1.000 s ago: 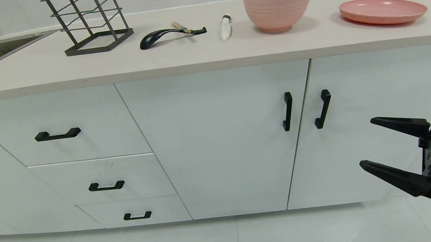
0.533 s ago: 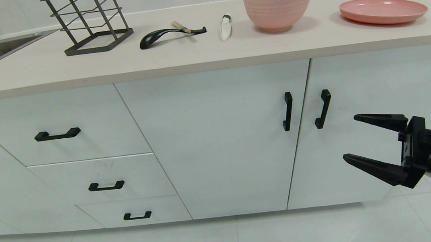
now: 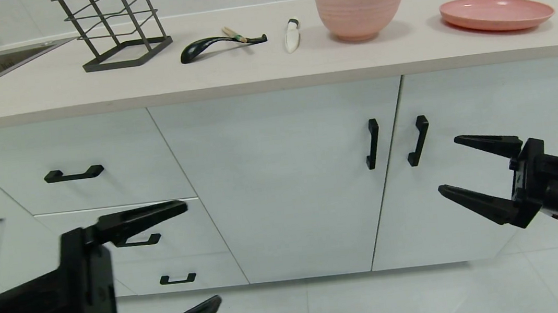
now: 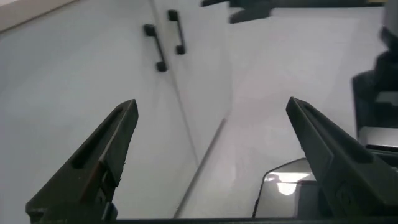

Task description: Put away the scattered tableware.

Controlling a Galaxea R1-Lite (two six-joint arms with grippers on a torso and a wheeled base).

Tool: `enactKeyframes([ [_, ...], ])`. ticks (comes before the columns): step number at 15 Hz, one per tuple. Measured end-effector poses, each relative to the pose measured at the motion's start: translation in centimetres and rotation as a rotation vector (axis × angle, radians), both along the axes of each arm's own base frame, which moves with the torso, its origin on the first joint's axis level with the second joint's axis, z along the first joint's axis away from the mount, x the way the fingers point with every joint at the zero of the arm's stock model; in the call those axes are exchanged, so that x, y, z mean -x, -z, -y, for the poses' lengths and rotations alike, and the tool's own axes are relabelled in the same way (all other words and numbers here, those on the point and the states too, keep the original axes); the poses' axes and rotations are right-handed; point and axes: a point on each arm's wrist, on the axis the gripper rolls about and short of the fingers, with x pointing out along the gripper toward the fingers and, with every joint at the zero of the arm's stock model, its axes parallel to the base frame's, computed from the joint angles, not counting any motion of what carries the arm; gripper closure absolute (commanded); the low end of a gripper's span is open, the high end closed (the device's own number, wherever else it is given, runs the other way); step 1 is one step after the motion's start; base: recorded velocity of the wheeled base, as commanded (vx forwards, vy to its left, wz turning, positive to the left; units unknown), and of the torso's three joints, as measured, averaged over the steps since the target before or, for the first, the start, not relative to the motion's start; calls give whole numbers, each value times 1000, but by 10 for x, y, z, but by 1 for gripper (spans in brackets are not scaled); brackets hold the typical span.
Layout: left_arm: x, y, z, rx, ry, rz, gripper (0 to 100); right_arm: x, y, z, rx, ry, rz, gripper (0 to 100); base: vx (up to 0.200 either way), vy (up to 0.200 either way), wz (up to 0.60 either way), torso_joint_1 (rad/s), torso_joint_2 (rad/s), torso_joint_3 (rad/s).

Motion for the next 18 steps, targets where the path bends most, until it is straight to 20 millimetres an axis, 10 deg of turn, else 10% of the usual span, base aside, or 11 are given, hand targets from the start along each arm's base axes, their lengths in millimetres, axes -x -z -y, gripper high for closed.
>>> enactKeyframes([
  [11,-119,14,162,91,355,24,0,-59,9,-2,4,5,8,0,0,0,0,0,0,0],
  [18,-168,15,215,12,356,-59,0,-90,23,-8,26,-95,13,0,0,0,0,0,0,0],
])
